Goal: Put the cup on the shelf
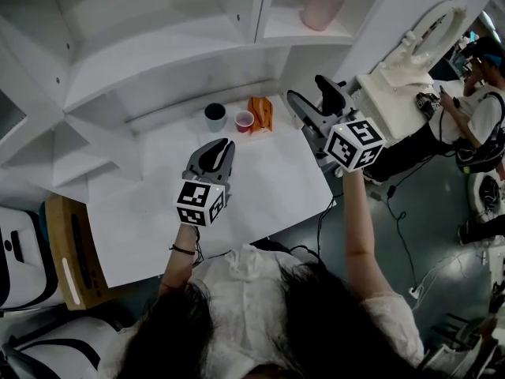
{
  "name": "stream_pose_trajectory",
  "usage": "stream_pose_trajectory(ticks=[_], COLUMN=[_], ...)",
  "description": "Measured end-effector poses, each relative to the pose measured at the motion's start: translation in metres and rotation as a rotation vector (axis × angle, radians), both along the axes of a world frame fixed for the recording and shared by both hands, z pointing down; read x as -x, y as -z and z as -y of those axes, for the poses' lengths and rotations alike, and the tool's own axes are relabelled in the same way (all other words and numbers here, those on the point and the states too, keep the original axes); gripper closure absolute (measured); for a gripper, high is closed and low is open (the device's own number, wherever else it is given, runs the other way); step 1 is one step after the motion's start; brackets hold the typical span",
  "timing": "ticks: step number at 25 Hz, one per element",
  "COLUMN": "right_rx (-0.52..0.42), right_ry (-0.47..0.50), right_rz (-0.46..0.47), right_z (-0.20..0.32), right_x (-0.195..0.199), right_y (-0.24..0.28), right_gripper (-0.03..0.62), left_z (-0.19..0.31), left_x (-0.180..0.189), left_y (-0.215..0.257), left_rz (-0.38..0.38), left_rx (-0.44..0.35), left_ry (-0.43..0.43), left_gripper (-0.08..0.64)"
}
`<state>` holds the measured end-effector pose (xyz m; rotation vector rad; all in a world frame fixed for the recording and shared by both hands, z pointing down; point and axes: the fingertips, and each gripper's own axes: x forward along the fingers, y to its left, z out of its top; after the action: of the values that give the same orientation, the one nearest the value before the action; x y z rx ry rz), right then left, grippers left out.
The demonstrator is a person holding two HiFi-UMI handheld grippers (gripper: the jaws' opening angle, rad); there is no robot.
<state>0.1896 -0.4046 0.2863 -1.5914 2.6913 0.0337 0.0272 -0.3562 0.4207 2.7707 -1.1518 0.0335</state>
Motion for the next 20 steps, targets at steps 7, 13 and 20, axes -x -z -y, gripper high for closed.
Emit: stream_pose_trajectory(ticks=[7,13,20], right_rx=[0.102,0.134,0.151], right_ry=[-0.011,-0.061,-0.08], right_rz=[0.098,0.13,0.137], right_z=[-0.035,-0.064,-0.091], right_x=[0.037,0.049,0.057], right_y=[-0.074,-0.118,-0.14], right_gripper=[0.236,0.238,0.244], left_z=[-0.022,-0.033,-0.041], left_x=[-0.002,-0.009,-0.023], left_y=[-0.016,-0.035,-0.042], left_rz=[0.017,0.026,0.035], left_rx=[0.014,0.047,0.058], left_ry=[-0.09,-0.138,-0.168], left_gripper=[0.502,0.502,0.502])
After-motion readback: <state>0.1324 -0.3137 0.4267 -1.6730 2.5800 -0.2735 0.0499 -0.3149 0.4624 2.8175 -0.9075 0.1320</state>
